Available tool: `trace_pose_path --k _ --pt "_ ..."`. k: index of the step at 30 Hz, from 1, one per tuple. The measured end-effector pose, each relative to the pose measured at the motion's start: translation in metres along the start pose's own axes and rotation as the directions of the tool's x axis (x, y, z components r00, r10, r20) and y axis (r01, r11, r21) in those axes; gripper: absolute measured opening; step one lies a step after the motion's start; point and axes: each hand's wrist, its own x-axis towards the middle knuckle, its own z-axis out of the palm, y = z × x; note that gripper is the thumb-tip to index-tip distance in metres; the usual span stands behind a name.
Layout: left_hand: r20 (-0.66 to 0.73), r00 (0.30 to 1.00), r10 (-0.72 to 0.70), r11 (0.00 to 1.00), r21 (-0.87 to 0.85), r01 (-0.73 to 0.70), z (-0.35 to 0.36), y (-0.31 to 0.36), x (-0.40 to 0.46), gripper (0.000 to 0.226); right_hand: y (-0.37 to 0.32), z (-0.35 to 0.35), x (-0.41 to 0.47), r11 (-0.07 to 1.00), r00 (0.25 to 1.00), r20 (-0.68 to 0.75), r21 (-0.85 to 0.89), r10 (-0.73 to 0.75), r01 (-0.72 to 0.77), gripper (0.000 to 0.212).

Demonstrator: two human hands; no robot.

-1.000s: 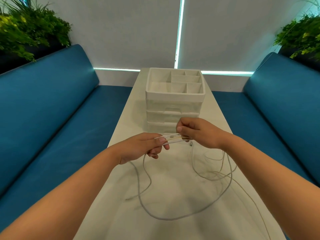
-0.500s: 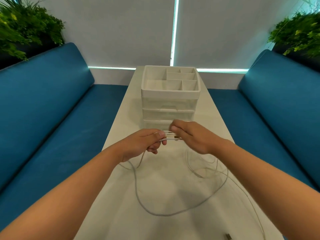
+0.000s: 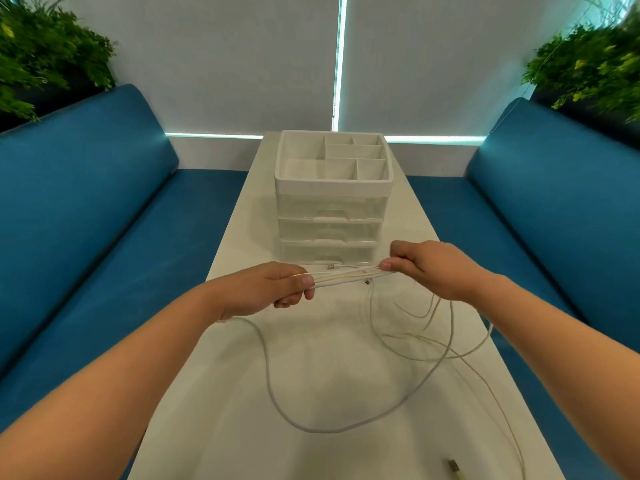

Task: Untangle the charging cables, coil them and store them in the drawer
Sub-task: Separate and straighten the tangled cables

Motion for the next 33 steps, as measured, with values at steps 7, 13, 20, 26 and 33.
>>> trace_pose_path --k 7,13,20,26,33 --pt "-0.177 0.980 -0.085 0.995 0.034 0.093 -0.012 -0.022 -0.001 0.038 -0.006 0.001 -0.017 0.981 0.997 0.002 0.178 -0.073 0.072 0.028" --pt "-0.086 0.996 -0.035 0.999 -0.042 0.031 -0.014 -0.015 -0.005 0.037 0.010 -0.003 -0.016 0.958 0.998 0.025 0.281 0.055 -0.059 0.031" --pt "-0.153 0.981 -0.122 0.991 0.045 0.130 -0.019 -0.027 -0.004 0.037 -0.004 -0.006 -0.021 0.712 0.979 0.204 0.684 0.020 -0.157 0.043" --pt "-0.052 0.997 -0.062 0.998 0.012 0.063 -0.011 -0.018 -0.001 0.035 0.011 0.003 -0.014 0.951 0.968 0.153 0.209 0.197 -0.226 0.042" --pt "-0.156 0.985 -0.076 0.997 -0.007 0.076 -0.015 -0.026 -0.007 0.036 0.009 0.009 -0.023 0.714 0.985 0.144 0.680 0.094 -0.168 0.033"
